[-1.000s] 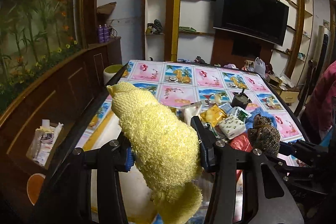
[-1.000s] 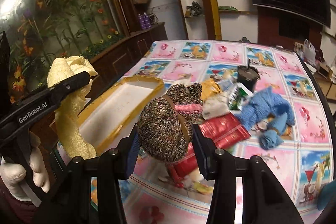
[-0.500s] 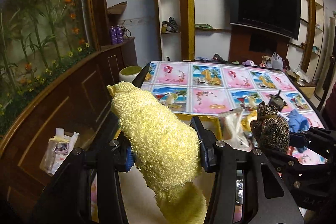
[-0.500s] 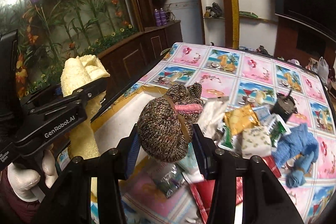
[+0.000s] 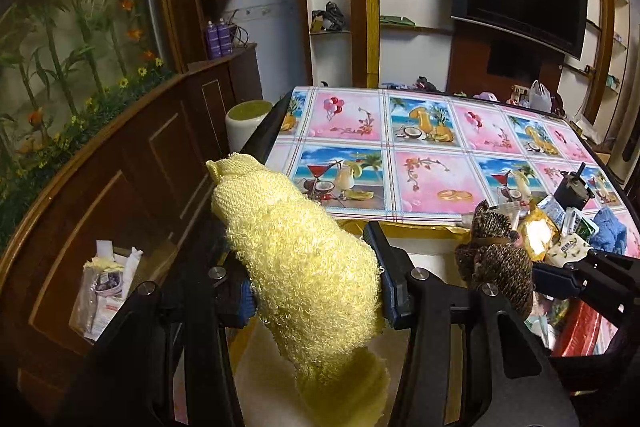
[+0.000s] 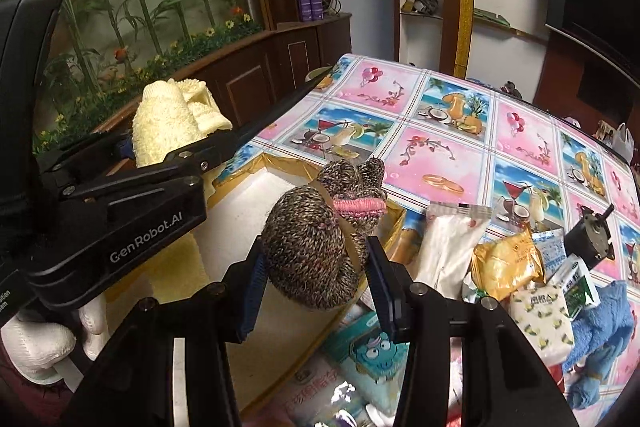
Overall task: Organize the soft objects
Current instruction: 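Carry the towel and hat into the white foam box and open both tools, then grasp the red foil packet with the left tool while the right tool grasps the blue towel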
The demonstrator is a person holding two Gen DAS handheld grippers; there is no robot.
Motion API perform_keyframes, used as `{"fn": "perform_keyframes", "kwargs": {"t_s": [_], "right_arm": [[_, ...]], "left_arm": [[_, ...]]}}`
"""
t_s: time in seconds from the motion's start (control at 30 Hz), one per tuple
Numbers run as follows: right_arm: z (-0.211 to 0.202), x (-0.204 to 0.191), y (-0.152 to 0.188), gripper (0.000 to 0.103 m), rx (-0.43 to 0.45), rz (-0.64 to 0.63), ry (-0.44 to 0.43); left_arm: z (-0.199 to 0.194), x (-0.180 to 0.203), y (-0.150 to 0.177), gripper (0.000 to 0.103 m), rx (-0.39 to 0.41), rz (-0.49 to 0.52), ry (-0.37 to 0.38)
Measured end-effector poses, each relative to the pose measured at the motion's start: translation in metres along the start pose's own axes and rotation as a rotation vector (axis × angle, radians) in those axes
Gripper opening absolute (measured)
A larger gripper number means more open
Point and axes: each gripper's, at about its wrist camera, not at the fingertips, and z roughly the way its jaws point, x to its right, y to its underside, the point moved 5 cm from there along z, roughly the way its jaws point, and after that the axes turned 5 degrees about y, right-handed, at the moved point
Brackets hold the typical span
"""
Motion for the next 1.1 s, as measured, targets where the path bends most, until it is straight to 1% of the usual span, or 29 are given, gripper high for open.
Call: {"fn": "perform_keyframes", "kwargs": {"t_s": [0.2,0.3,0.37,0.4,0.43,0.5,0.57,0.7,0.77,0.87,0.93,1.0,1.03,1.1], "right_arm": [[0.017,-0.005,-0.001,0.047,-0.006,-0.056,0.044],[0.020,-0.005,-0.001,0.049,0.000,-0.053,0.050],[0.024,-0.003,-0.001,0.051,0.001,-0.044,0.052],[0.026,-0.003,-0.001,0.058,0.001,-0.043,0.052],[0.027,-0.002,-0.001,0.067,0.003,-0.043,0.051],[0.027,-0.001,-0.002,0.072,0.016,-0.042,0.046],[0.024,0.001,-0.003,0.072,0.024,-0.033,0.046],[0.010,0.008,-0.005,0.072,0.038,0.004,0.045],[0.002,0.013,-0.003,0.072,0.032,0.037,0.022],[-0.009,0.020,0.001,0.072,0.026,0.085,-0.003],[-0.022,0.027,0.007,0.072,0.031,0.112,-0.011],[-0.038,0.035,0.014,0.072,0.049,0.126,-0.009],[-0.044,0.040,0.017,0.072,0.057,0.131,-0.002],[-0.061,0.055,0.026,0.072,0.074,0.149,0.019]], "left_arm": [[0.025,-0.006,0.003,0.048,-0.063,-0.039,0.029],[0.035,-0.010,0.007,0.051,-0.103,-0.089,0.090],[0.039,-0.013,0.009,0.051,-0.117,-0.125,0.121],[0.040,-0.014,0.009,0.051,-0.118,-0.137,0.131],[0.041,-0.016,0.009,0.051,-0.117,-0.151,0.144],[0.039,-0.021,0.008,0.051,-0.116,-0.171,0.156],[0.036,-0.025,0.008,0.051,-0.119,-0.191,0.171],[0.026,-0.030,0.002,0.051,-0.103,-0.206,0.205],[0.021,-0.032,-0.002,0.051,-0.092,-0.215,0.223],[0.019,-0.039,-0.006,0.051,-0.096,-0.254,0.235],[0.010,-0.042,-0.007,0.050,-0.100,-0.280,0.246],[-0.005,-0.038,-0.007,0.050,-0.083,-0.262,0.218],[-0.012,-0.034,-0.007,0.050,-0.074,-0.251,0.220],[-0.026,-0.024,-0.005,0.050,-0.074,-0.234,0.249]]}}
